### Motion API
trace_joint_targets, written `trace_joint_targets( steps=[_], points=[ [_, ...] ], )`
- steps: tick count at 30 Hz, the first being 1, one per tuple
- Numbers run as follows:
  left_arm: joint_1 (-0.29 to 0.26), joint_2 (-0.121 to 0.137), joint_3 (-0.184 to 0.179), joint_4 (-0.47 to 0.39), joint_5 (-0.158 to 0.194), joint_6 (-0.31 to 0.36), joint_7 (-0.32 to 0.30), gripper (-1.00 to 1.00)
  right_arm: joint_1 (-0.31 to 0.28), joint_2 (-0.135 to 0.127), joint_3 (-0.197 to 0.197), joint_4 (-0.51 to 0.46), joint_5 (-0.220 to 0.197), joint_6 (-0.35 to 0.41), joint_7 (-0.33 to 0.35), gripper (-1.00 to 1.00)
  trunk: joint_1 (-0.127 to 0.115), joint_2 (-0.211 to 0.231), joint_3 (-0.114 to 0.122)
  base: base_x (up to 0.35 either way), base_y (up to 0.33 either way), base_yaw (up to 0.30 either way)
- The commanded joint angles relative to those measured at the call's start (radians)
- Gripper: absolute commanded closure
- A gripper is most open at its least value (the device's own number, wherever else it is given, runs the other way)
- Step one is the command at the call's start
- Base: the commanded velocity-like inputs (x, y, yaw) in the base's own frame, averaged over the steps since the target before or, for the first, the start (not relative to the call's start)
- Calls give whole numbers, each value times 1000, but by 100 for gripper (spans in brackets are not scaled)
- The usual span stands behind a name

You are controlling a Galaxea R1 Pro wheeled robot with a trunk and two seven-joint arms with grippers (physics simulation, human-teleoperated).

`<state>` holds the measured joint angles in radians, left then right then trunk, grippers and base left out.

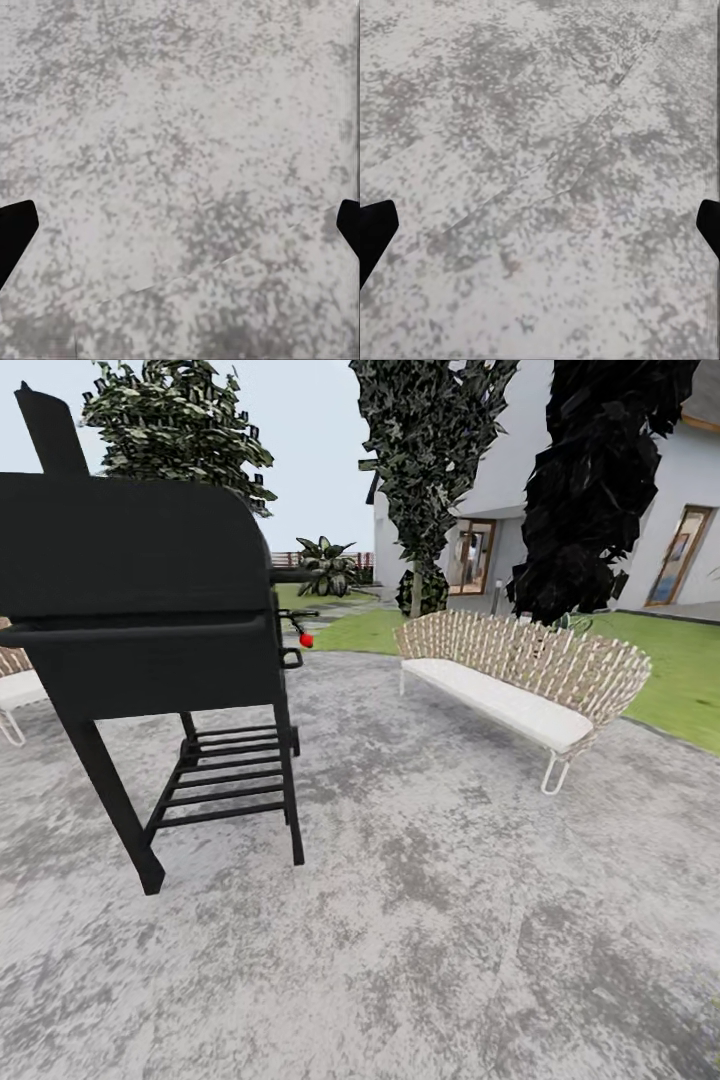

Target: Pick up the pesticide atomizer in the garden and spray insectifuge to fully cover both potted plants in the garden.

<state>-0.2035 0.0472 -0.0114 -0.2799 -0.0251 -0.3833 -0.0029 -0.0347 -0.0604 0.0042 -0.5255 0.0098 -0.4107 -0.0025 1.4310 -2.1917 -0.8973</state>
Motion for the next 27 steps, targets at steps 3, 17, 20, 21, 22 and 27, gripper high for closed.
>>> trace_joint_targets(
  steps=[3, 17, 20, 21, 22, 27],
  points=[
    [-1, 1, -1, 1, -3, -3, 0, -100, -1, 0, 0, 1, 1, -3, 0, -100, 0, 0, -1, 282, -168, -2],
    [-1, 1, 1, 0, -3, -3, 0, -100, -1, 0, 0, 1, 1, -2, -1, -100, 0, 0, -1, 299, -159, -225],
    [-1, 1, 0, 0, -3, -3, 0, -100, -1, 0, 0, 1, 1, -3, -1, -100, 0, 0, -1, 329, -114, -191],
    [-1, 1, 0, 0, -3, -3, 0, -100, -1, 0, 0, 1, 1, -3, -1, -100, 0, 0, -1, 332, -105, -87],
    [-1, 1, 0, 0, -3, -3, 0, -100, -1, 0, 0, 1, 1, -3, -1, -100, 0, 0, -1, 333, -103, -70],
    [-1, 2, 0, 0, -3, -3, 0, -100, -1, 0, 0, 1, 1, -3, -1, -100, 0, 0, -1, 335, -94, -10]
  ],
)
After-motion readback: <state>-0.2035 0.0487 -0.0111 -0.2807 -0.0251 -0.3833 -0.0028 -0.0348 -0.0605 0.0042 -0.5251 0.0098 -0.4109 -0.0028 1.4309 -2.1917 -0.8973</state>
